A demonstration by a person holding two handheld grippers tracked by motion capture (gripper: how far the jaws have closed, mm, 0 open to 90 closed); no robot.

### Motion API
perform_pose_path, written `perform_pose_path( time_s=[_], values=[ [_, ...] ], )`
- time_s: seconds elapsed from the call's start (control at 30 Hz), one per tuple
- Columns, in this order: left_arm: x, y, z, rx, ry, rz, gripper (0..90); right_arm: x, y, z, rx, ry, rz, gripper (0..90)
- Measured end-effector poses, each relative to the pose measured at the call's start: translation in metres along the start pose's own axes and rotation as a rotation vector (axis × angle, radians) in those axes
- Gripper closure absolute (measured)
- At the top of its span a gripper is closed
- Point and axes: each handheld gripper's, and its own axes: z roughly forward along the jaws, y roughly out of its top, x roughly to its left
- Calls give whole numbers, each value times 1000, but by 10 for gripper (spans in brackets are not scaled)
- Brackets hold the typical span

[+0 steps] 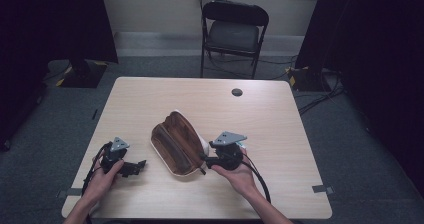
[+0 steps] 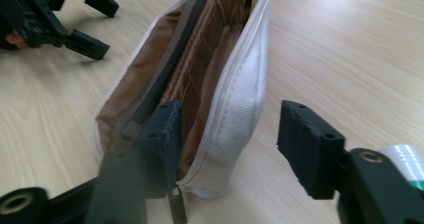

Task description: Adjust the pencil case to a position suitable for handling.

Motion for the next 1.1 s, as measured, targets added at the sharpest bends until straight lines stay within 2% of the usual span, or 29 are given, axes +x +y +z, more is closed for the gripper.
perform_pose_path(
  time_s=[0.1, 0.17, 0.27, 0.3, 0.4, 0.43, 0.57, 1.0, 1.07, 1.1],
  values=[
    [0, 0, 0, 0, 1, 0, 0, 0, -3, 9, 24, 10, 9, 505],
    [0, 0, 0, -1, 0, 0, 0, -2, -4, 11, 21, 5, 18, 554],
    [0, 0, 0, 1, 1, 2, 0, -3, -4, 12, 15, 7, 25, 588],
    [0, 0, 0, 1, 0, 3, 0, -4, -5, 13, 11, 6, 27, 630],
    [0, 0, 0, 1, 0, 3, 0, -4, -7, 14, 4, 0, 30, 654],
    [0, 0, 0, 0, 0, -1, 0, -5, -8, 14, 1, 3, 26, 691],
    [0, 0, 0, 0, 0, 0, 0, -8, -9, 11, 6, 14, 34, 735],
    [0, 0, 0, 1, 1, 3, 0, -17, -21, -11, 9, 97, 30, 773],
    [0, 0, 0, 1, 1, 2, 0, -17, -23, -14, 11, 120, 13, 773],
    [0, 0, 0, 1, 0, 2, 0, -18, -24, -17, 17, 153, 0, 774]
  ],
)
